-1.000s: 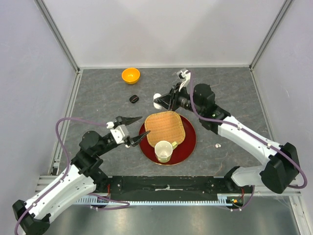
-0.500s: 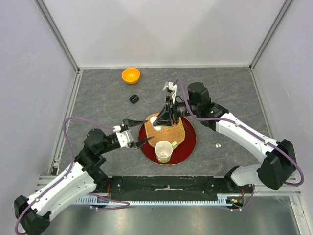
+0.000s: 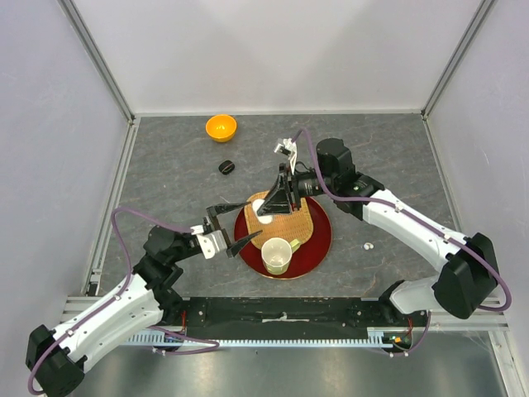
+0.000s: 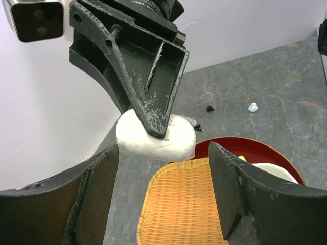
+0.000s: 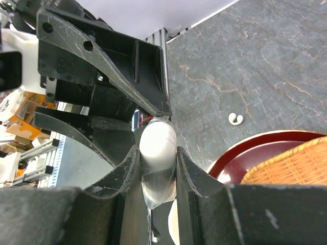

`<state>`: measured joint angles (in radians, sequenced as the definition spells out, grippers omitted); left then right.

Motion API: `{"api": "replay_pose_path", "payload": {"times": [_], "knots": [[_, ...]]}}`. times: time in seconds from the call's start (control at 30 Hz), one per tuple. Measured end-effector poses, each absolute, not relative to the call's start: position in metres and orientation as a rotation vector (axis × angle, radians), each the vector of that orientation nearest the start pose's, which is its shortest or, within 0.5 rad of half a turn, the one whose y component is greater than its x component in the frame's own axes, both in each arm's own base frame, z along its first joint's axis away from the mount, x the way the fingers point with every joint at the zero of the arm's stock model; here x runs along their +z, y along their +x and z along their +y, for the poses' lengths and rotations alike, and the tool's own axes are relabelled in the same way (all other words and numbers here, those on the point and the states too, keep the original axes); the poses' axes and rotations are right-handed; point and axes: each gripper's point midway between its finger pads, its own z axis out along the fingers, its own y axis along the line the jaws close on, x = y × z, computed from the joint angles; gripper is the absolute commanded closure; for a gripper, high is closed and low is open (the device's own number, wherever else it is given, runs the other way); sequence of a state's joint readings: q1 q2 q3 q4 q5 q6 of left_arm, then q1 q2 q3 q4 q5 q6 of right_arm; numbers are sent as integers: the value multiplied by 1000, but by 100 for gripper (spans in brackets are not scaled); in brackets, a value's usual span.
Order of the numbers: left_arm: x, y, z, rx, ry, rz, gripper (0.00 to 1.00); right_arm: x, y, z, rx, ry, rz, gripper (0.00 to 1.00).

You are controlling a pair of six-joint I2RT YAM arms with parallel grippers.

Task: Insert the wireless bluetooth earbuds into the charging case
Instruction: Pick up the charging case at the center of the board.

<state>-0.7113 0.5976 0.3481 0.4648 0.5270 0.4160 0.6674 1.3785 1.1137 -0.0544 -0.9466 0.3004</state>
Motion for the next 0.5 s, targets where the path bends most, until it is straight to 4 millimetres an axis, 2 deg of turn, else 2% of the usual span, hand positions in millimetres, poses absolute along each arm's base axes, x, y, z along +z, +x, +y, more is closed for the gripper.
{"api": "replay_pose_path", "payload": {"times": [0.27,0.5], "knots": [[281,178,-246,-532,1087,812,16,293,200,353,1621,-974,1737,93],[282,186,-243,-458,1067,783,15,294,205,359,1677,-930,1747,93]]}}
